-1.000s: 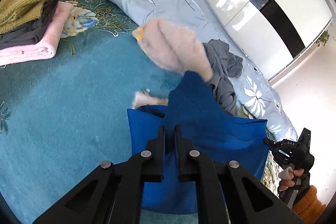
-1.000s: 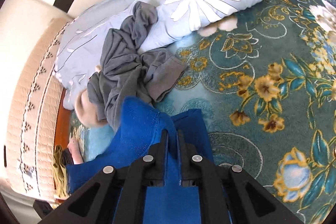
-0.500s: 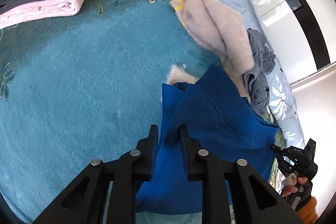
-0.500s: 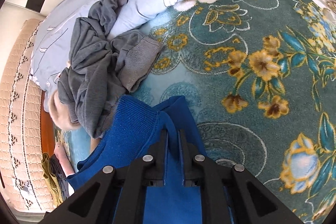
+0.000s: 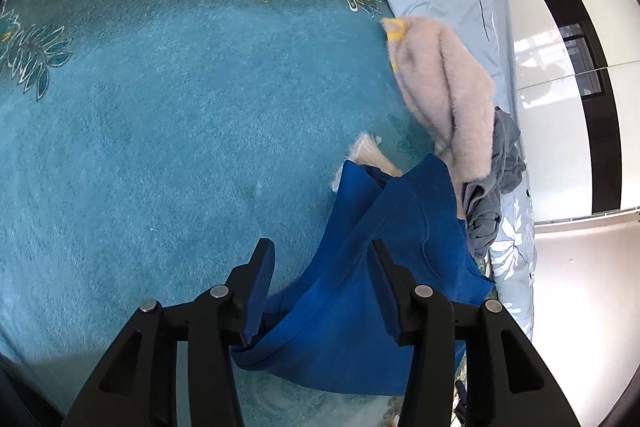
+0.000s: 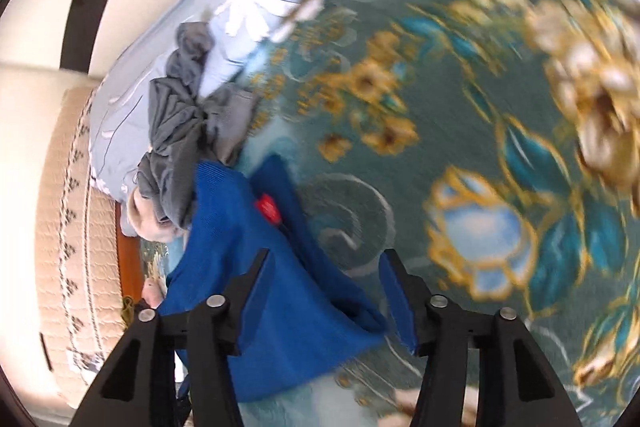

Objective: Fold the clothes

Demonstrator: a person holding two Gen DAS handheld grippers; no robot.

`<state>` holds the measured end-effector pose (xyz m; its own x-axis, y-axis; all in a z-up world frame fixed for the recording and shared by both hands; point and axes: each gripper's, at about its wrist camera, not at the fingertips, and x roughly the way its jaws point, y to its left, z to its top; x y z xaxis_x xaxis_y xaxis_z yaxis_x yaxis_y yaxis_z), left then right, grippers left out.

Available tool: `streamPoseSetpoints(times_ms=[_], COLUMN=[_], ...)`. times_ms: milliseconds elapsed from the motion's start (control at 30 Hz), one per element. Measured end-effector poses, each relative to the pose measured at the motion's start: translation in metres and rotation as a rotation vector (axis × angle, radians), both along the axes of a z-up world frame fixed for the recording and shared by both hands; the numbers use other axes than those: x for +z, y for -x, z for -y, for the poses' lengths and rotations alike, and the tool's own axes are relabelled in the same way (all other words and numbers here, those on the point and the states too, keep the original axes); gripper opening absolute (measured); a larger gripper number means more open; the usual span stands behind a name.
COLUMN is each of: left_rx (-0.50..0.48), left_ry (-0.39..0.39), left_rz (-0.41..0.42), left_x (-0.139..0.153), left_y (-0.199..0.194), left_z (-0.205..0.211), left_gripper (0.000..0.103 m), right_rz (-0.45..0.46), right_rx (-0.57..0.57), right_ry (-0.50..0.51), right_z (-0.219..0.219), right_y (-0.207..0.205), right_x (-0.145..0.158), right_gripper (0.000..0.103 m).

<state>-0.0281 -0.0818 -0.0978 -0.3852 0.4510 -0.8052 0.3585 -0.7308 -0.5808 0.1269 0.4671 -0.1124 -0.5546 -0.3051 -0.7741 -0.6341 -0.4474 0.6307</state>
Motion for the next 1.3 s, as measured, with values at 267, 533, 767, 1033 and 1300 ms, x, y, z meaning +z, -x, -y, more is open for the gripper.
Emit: streamPoseSetpoints(times_ms=[267, 533, 767, 1033, 1300], left_rx=[0.094, 0.118, 0.039, 0.07, 0.199], left_ry=[-0.039, -0.09, -0.122, -0.16, -0.176], left_rz=[0.021, 0.046, 0.142, 0.306, 0.341], left_x=[0.003, 0.003, -0.011, -0.051, -0.08], left_y=[-0.018, -0.033, -0.046, -0.067, -0.068], left_z=[0.016, 0.022, 0.002, -0.017, -0.009], left_gripper=[0.049, 0.049, 0.052, 0.053, 0.053], right_rz=[-0.015, -0.056, -0.04, -0.042, -0.029], right_rx=[0.054, -0.051, -0.09, -0.086, -0.087], right_ry=[0.212, 0.192, 0.214, 0.228, 0.221], right_z=[0.037, 0.048, 0.052, 0.051, 0.052], right_y=[-0.016, 0.001, 0.001, -0.001, 0.0], right_x=[-0.054, -0.062, -0.066, -0.066, -0.065], right_gripper=[0.064, 0.052, 0.025, 0.025, 0.025])
